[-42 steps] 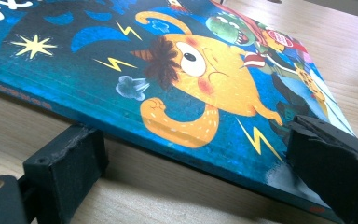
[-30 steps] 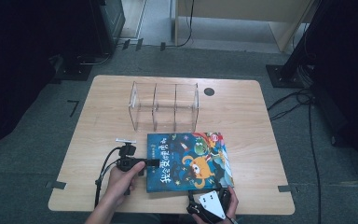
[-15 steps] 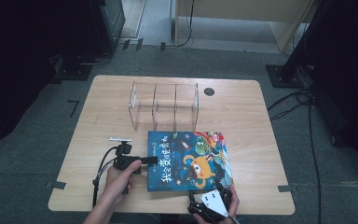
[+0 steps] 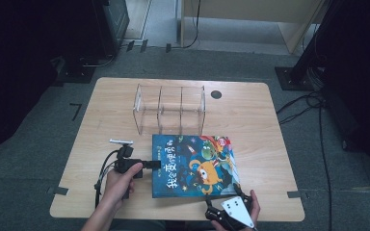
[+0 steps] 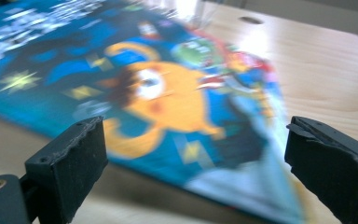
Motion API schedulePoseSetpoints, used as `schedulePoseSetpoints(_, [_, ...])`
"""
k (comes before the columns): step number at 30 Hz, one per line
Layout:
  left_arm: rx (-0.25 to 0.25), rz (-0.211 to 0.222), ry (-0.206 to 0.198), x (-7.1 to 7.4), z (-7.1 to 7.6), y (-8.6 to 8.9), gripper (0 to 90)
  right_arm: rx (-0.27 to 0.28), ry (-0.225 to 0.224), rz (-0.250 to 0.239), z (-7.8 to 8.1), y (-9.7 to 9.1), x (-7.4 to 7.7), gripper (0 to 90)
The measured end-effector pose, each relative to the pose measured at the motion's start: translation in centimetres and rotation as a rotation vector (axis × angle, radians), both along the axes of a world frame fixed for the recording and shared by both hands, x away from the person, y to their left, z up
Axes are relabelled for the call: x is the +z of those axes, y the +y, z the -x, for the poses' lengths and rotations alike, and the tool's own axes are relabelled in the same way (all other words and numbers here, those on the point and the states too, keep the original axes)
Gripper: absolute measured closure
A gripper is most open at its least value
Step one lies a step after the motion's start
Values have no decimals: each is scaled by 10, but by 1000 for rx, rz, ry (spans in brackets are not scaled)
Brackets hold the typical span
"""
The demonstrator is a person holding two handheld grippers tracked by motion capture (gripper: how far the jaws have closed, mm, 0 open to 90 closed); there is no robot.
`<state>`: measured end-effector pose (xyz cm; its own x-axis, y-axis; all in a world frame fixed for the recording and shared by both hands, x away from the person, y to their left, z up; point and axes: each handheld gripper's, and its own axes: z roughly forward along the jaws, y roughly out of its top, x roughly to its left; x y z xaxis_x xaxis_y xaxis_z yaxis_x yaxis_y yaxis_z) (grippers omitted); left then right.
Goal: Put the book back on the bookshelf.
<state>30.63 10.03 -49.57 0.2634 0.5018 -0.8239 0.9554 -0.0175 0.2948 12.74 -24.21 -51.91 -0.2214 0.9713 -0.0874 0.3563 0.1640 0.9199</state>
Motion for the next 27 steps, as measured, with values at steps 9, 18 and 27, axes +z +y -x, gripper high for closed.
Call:
schedulePoseSetpoints(9, [-9,6,8,14,-4,9,743,-200,28,-63,-18,-60,14,68])
schedulePoseSetpoints(18, [4,-23,0,34,-6,25,755,-244,175,-49,-47,-99,8,68])
schedulePoseSetpoints(27, [12,-40,-4,59,-10,40,776,-245,285,-45,-71,-124,0,68])
